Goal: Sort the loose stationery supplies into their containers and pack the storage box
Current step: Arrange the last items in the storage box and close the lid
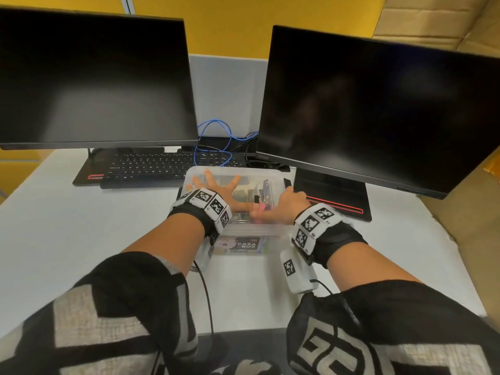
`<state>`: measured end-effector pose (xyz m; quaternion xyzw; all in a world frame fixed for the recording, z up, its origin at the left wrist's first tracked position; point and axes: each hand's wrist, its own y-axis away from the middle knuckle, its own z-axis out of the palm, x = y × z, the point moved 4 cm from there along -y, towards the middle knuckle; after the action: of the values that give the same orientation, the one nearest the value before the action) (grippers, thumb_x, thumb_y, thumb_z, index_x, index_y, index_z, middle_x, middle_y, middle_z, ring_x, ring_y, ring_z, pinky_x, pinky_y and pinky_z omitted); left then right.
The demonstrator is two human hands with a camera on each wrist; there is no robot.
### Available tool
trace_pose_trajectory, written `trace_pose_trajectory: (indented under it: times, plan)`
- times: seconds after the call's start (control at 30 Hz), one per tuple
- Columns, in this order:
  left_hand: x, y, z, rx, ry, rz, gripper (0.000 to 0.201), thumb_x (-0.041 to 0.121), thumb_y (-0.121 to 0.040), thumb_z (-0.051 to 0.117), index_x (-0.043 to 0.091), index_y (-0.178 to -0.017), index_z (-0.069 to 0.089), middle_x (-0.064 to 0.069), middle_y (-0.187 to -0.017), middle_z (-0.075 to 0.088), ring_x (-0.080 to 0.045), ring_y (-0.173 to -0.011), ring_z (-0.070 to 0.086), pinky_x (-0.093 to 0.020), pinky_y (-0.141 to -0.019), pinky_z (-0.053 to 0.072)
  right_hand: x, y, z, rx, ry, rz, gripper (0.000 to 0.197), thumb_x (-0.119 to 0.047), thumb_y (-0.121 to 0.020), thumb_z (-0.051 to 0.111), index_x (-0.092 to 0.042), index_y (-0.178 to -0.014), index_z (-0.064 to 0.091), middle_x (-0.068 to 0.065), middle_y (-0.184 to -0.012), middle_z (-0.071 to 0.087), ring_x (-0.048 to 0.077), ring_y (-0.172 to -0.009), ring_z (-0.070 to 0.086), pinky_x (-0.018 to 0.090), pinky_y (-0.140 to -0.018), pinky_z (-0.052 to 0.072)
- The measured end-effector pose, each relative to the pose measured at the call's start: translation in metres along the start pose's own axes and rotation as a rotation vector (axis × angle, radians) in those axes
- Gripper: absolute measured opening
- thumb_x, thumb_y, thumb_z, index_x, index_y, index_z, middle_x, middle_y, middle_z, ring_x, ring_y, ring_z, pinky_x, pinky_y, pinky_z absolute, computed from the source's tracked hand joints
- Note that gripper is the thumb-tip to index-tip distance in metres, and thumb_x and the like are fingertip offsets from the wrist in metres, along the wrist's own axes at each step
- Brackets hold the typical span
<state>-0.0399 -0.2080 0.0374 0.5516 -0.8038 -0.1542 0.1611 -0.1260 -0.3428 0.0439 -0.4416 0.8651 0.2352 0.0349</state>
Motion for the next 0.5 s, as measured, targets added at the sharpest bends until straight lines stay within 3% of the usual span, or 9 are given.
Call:
trace_pose_trajectory:
  times: [0.07,0.1,0.3,0.5]
  plan:
    - [-0.001,-0.001,0.0,0.0,-0.005,0.002,0.101,0.09,-0.061,0.039,0.053,-0.144,-0.005,-0.016,-0.154,-0.023,-0.048,-0.139,-0.014,-0.064,-0.11,-0.002,-0.001,0.004,0.011,-0.015,-0.046,0.017,0.122,-0.068,-0.066,0.068,-0.013,-0.15,-0.003,0.022,-0.14,0.024,0.038,-0.127,0.036,0.043,-0.098,0.04]
    - [-0.002,-0.001,0.0,0.004,-0.007,0.003,0.101,0.09,-0.061,0.039,0.053,-0.144,-0.005,-0.016,-0.154,-0.023,-0.048,-0.139,-0.014,-0.063,-0.11,-0.002,-0.001,0.004,0.014,-0.005,-0.071,0.007,0.126,-0.068,-0.064,0.069,-0.019,-0.149,-0.009,0.022,-0.141,0.02,0.039,-0.128,0.034,0.044,-0.1,0.038]
    - [-0.002,-0.003,0.002,0.011,-0.019,0.005,0.099,0.09,-0.063,0.038,0.052,-0.144,-0.006,-0.016,-0.154,-0.022,-0.049,-0.139,-0.013,-0.063,-0.11,-0.001,-0.004,0.001,0.017,0.047,0.005,-0.025,0.106,-0.067,-0.071,0.063,-0.036,-0.148,-0.003,0.019,-0.137,0.024,0.038,-0.123,0.036,0.045,-0.1,0.04]
    - [-0.002,-0.005,0.001,0.011,-0.016,0.017,0.099,0.089,-0.064,0.038,0.052,-0.144,-0.006,-0.016,-0.155,-0.021,-0.049,-0.139,-0.013,-0.064,-0.11,0.0,-0.004,0.004,0.015,0.059,0.054,-0.049,0.091,-0.065,-0.076,0.06,-0.037,-0.146,0.01,0.018,-0.134,0.029,0.039,-0.121,0.038,0.049,-0.099,0.04]
